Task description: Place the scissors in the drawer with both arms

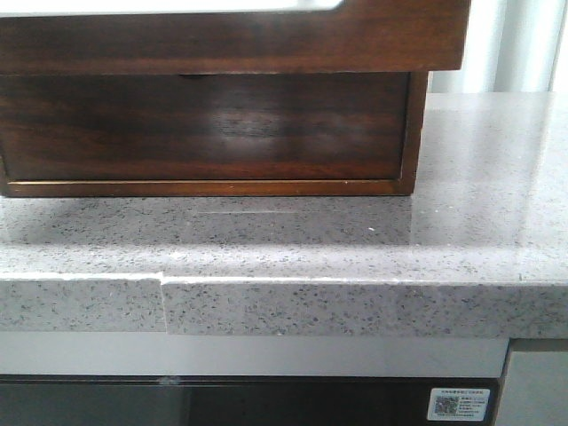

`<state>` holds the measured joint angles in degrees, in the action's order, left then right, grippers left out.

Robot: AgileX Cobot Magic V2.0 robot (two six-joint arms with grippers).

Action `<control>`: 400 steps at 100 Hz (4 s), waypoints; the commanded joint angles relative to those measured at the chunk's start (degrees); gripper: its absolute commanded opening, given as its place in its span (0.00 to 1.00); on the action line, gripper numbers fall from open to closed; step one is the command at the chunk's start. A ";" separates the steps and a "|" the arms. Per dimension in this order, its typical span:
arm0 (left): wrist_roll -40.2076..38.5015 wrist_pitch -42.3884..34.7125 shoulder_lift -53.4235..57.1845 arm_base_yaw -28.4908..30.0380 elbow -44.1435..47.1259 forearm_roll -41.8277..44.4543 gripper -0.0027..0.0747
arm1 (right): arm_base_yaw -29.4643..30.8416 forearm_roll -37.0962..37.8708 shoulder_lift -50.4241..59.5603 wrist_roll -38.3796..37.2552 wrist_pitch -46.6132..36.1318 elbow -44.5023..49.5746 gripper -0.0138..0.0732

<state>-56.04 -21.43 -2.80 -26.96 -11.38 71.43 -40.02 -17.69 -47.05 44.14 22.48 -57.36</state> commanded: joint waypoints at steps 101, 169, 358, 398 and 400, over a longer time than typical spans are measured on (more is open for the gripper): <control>-2.21 12.10 -0.56 -0.32 7.31 -8.17 0.01 | 0.03 -7.90 47.55 -0.32 -10.39 43.16 0.09; 50.18 21.43 -0.56 0.20 8.90 -59.78 0.01 | 0.03 -7.90 47.55 -0.32 -10.39 43.58 0.09; 59.44 37.70 4.92 25.60 12.89 -73.96 0.01 | 5.04 9.23 47.55 -27.00 -22.48 47.41 0.09; 59.44 37.70 4.92 25.60 12.89 -73.96 0.01 | 32.47 22.41 47.55 -51.29 -37.72 58.96 0.09; 59.44 37.70 4.92 25.60 12.89 -73.96 0.01 | 34.15 22.72 47.55 -51.74 -35.95 58.90 0.09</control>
<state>3.20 18.69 0.26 -1.50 0.05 -1.72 -10.96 3.73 0.56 -5.49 -9.56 1.02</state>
